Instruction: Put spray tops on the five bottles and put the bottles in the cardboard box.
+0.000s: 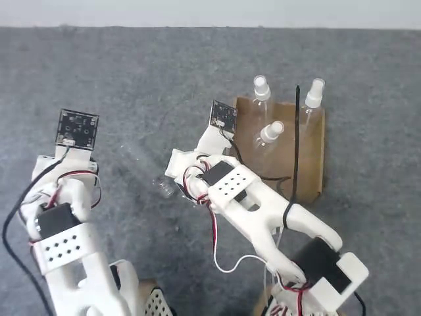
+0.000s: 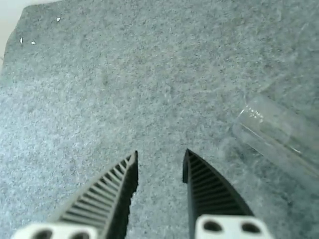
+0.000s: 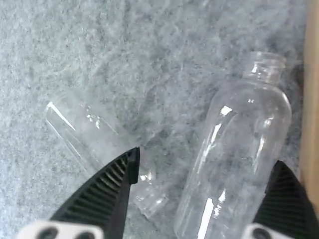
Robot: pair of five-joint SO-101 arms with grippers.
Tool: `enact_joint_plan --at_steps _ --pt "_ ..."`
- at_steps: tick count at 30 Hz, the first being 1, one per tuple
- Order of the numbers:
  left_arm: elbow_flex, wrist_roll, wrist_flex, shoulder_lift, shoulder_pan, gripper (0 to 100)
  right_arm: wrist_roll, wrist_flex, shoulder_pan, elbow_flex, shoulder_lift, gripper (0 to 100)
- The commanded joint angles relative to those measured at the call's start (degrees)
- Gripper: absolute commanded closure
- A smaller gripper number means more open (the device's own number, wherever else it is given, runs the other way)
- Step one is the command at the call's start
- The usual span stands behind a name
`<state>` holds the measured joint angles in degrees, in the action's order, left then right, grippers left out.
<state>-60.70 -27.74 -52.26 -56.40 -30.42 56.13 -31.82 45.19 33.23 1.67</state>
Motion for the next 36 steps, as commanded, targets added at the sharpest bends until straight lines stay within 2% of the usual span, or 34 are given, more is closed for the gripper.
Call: enact_joint_plan --at_steps 1,10,17,26,32,36 --pt "0.57 -0.35 1.49 -0.09 -0.09 86 0.18 0.57 -0.75 0.70 -0.04 66.4" --pt "0.57 -0.26 1.41 -0.09 -0.26 86 -0.26 0.92 -0.40 -1.41 -6.73 66.4" --pt "0.57 -0.26 1.41 -0.26 -0.26 86 -3.08 1.10 0.13 -1.41 -6.99 79.5" --pt "0.57 -0.26 1.41 -0.26 -0.26 86 -5.89 0.57 1.36 -1.41 -6.90 80.4" --pt "0.57 -0.18 1.41 -0.26 -0.26 86 -11.78 -0.57 4.62 -1.32 -6.90 80.4" --pt "0.57 -0.18 1.41 -0.26 -0.26 86 -17.58 -2.68 4.18 -1.32 -5.05 80.4"
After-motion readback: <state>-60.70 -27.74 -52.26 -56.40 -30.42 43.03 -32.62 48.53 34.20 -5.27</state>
